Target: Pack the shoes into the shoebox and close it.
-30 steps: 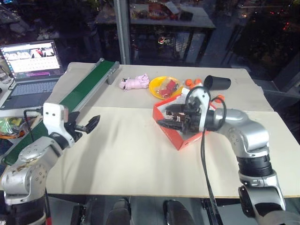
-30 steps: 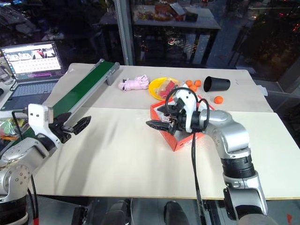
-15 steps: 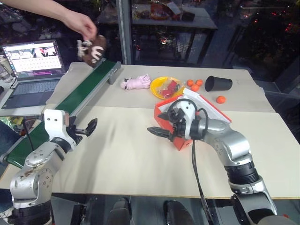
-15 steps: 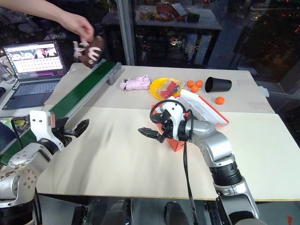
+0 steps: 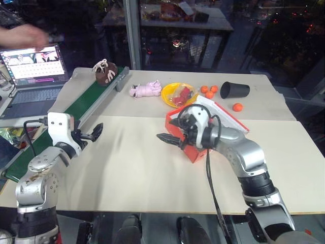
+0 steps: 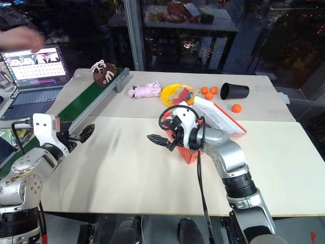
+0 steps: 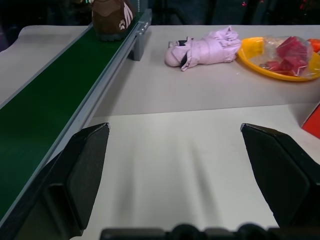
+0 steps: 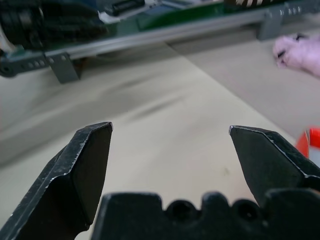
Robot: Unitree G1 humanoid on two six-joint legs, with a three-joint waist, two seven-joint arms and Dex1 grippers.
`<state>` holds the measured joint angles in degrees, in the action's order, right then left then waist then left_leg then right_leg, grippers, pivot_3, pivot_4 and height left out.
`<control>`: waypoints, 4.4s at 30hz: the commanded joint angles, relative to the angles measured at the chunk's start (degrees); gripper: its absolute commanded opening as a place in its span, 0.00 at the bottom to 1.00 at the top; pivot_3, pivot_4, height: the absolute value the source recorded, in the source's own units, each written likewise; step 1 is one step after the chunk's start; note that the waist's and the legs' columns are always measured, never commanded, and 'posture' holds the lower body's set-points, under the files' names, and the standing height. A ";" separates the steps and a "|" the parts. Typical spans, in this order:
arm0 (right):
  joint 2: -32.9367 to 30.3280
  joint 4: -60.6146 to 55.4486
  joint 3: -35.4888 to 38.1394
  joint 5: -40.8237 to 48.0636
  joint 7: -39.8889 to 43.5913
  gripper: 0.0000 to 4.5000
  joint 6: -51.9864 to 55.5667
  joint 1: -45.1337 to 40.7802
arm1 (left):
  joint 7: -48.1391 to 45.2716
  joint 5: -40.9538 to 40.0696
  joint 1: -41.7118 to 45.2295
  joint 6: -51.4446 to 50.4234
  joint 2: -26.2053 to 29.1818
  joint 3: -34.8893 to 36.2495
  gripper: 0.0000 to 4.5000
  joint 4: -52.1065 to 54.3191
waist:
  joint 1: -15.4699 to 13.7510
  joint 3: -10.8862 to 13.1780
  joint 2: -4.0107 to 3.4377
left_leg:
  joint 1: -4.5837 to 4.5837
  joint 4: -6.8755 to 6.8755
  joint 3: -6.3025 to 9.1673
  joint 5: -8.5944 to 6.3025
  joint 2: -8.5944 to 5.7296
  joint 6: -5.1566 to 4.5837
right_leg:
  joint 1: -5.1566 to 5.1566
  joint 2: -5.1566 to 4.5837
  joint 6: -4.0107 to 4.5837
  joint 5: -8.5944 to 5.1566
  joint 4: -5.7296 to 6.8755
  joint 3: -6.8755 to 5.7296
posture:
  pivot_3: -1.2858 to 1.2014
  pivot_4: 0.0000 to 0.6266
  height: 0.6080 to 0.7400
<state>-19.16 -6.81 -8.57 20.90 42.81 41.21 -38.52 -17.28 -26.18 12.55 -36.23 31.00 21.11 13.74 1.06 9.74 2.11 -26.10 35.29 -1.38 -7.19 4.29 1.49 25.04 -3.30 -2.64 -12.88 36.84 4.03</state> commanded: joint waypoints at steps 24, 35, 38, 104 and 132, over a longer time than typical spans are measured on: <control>1.95 -1.42 -2.86 0.88 2.34 0.99 -1.31 -1.96 | -11.47 1.90 -2.84 23.86 6.99 13.97 1.00 -23.84 | -0.11 -0.02 0.04 | -0.01 -0.06 -0.09 -0.02 0.08 0.04 | 0.08 -0.03 0.08 0.00 -0.02 -0.06 | 0.52 0.24 0.97; 1.63 -1.87 -2.64 1.02 1.91 0.99 -0.91 -2.02 | -13.49 3.85 1.69 26.00 7.96 11.11 1.00 -31.81 | -0.14 -0.03 0.05 | -0.01 -0.07 -0.12 -0.02 0.08 0.03 | 0.09 -0.03 0.08 0.00 -0.02 -0.07 | 0.52 0.24 0.97; 1.23 -2.21 -2.53 1.02 1.89 0.99 -0.77 -1.82 | -13.95 4.38 2.70 26.86 8.05 10.38 1.00 -34.14 | -0.14 -0.03 0.05 | -0.01 -0.06 -0.12 -0.02 0.08 0.03 | 0.09 -0.03 0.08 0.01 -0.01 -0.07 | 0.52 0.24 0.97; 7.74 7.97 31.70 39.26 -31.09 1.00 15.64 -14.84 | -7.10 -12.73 33.88 -4.52 -11.88 -11.32 0.51 -1.27 | 1.30 0.03 0.29 | -0.17 -0.02 -0.02 0.10 0.09 0.01 | 0.03 0.00 -0.04 0.03 0.04 -0.12 | 0.52 0.24 0.97; 3.29 11.40 29.38 33.29 -28.52 0.09 9.38 -18.02 | -3.14 -18.35 29.73 -9.18 -13.08 -8.75 1.00 3.26 | 1.36 0.04 0.27 | -0.18 -0.01 -0.02 0.10 0.08 0.01 | 0.03 0.00 -0.04 0.03 0.03 -0.12 | 0.52 0.24 0.97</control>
<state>-13.05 5.19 20.75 56.62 12.20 54.28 -53.50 -19.88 -44.30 42.32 -46.33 16.05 10.24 15.56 2.41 9.78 2.38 -26.28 35.28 -1.40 -7.08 4.38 1.50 25.07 -3.30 -2.69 -12.85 36.86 3.91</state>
